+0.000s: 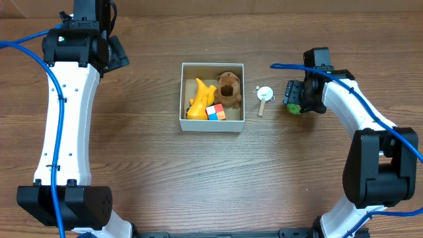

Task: Pack container
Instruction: 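Lower right gripper onto the green numbered ball and grasp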

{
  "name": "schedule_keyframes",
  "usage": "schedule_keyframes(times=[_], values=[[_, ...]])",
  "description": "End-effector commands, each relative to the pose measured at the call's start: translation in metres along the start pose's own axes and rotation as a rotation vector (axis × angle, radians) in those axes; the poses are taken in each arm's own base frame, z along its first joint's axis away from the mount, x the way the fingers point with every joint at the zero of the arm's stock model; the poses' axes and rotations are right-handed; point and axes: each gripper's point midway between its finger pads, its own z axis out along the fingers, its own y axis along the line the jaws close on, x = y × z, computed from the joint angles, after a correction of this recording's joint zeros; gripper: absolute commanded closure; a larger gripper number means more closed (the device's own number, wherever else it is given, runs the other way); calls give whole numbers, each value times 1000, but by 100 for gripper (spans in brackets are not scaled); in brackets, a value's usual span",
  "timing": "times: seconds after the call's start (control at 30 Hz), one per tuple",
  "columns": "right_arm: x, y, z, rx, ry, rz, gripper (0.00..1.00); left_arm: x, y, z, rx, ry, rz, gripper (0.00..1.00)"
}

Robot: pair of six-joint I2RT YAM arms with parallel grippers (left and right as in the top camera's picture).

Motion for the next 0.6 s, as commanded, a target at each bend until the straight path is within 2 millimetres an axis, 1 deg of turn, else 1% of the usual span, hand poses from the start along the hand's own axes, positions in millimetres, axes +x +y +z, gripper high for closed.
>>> schedule_keyframes(times=[0.0, 0.03, 0.17, 0.23, 0.33, 0.4, 0.43, 0.47, 0.57], values=[[0, -4, -2, 12, -8, -9, 19, -3, 4, 2, -22, -6, 8, 0], [0, -5, -1, 18, -8, -9, 17, -3, 4, 2, -22, -6, 8, 0], [-1, -5, 0, 18, -15, -9, 18, -3, 4, 2, -22, -6, 8, 0], [0, -5, 0, 18, -13, -9, 23, -3, 4, 2, -22, -6, 8, 0], [2, -5, 0, 20, -7, -9, 25, -3, 4, 2, -22, -6, 8, 0], [2, -5, 0, 20, -7, -9, 30, -3, 4, 2, -22, -6, 8, 0], [2, -5, 0, 20, -7, -12, 35, -3, 4, 2, -22, -6, 8, 0], [2, -5, 0, 21, -7, -13, 36, -3, 4, 2, -22, -6, 8, 0], [2, -5, 1, 20, -7, -13, 37, -3, 4, 2, -22, -6, 8, 0]])
